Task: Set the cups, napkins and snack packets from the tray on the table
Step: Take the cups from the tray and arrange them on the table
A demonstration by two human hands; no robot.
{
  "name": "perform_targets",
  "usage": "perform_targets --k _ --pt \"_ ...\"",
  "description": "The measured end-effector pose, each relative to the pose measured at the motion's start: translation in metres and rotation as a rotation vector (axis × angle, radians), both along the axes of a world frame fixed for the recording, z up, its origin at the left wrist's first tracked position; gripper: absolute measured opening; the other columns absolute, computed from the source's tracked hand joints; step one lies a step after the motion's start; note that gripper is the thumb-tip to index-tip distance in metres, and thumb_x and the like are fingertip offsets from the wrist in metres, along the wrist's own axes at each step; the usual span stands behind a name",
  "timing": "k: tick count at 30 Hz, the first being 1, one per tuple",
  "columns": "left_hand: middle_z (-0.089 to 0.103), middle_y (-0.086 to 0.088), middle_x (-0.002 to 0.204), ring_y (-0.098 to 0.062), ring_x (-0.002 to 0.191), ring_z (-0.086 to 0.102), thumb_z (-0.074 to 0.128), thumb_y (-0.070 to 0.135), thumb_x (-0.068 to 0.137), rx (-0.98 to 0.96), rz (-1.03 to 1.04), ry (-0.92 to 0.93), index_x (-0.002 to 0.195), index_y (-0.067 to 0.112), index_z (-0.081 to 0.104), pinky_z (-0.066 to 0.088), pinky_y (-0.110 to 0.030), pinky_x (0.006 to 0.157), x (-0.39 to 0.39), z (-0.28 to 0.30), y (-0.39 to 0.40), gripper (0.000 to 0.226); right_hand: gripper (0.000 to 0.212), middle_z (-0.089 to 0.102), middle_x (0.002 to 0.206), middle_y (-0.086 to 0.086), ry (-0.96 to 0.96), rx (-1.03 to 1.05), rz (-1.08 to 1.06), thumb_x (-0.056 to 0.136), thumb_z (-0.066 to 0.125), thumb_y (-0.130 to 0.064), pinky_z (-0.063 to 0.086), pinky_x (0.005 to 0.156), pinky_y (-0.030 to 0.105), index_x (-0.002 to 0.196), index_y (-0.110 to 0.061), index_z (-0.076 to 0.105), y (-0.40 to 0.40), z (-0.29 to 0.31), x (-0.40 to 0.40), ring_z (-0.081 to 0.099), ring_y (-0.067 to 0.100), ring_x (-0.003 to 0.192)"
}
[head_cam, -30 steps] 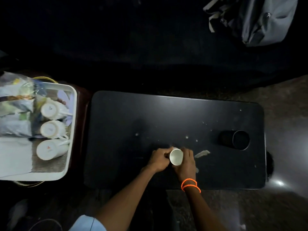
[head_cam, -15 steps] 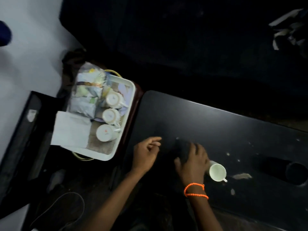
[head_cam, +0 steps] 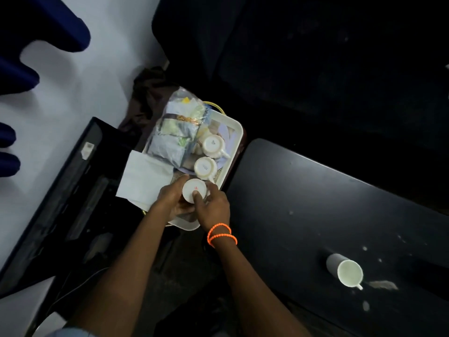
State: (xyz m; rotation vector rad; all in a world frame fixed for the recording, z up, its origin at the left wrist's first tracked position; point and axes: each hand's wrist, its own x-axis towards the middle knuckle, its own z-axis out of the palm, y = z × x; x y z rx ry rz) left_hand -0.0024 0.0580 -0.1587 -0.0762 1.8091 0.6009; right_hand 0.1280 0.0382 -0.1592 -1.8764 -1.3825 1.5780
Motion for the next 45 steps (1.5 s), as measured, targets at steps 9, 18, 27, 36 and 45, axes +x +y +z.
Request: perform_targets --k 9,18,27,36,45 --pt "0.07 -0.026 0.128 -0.039 0.118 0.07 0.084 0.017 0.082 0.173 0.162 -0.467 0.128 -0.001 0.069 0.061 -0.054 0.09 -0.032 0.022 -0.05 0.051 0.021 0.076 0.103 0.007 0.386 -0.074 -0.162 0.09 0.077 -0.03 0.059 0.086 0.042 0.103 -0.017 0.068 -0.014 0.028 0.023 0.073 0.022 0.097" --pt "0.079 -0.013 0.111 -0.03 0.11 0.074 0.096 0.017 0.045 0.3 -0.311 -0.185 0.113 0.017 0.073 0.063 -0.042 0.089 0.067 0.023 -0.05 0.072 0.046 0.068 0.117 -0.001 0.247 0.004 -0.002 0.071 0.093 -0.021 0.06 0.09 0.035 0.112 -0.02 0.073 -0.024 0.017 0.132 0.071 0.018 0.104" --pt "0.057 -0.002 0.109 -0.027 0.102 0.054 0.089 0.025 0.055 0.648 -1.097 0.408 0.106 0.018 0.056 0.047 -0.038 0.085 0.244 -0.029 -0.038 0.061 0.037 0.076 0.101 -0.001 -0.293 0.107 -0.179 0.08 0.067 0.003 0.056 0.085 0.035 0.11 -0.017 0.072 -0.051 -0.012 0.239 0.071 0.02 0.096" --pt "0.054 -0.004 0.123 -0.029 0.112 0.053 0.085 0.024 0.066 0.7 -1.347 0.476 0.122 0.017 0.052 0.055 -0.045 0.078 0.313 -0.071 -0.063 0.065 0.03 0.079 0.101 0.01 -0.435 -0.138 -0.165 0.082 0.065 0.006 0.056 0.086 0.036 0.107 -0.006 0.074 -0.041 -0.033 0.314 0.073 0.03 0.097" --pt "0.047 -0.005 0.131 -0.026 0.122 0.049 0.089 0.029 0.069 0.656 -1.476 0.491 0.129 0.017 0.047 0.06 -0.04 0.079 0.347 -0.083 -0.073 0.074 0.052 0.074 0.117 0.013 -0.493 -0.003 -0.132 0.083 0.063 0.015 0.058 0.091 0.039 0.124 -0.013 0.073 -0.031 -0.038 0.346 0.07 0.029 0.106"
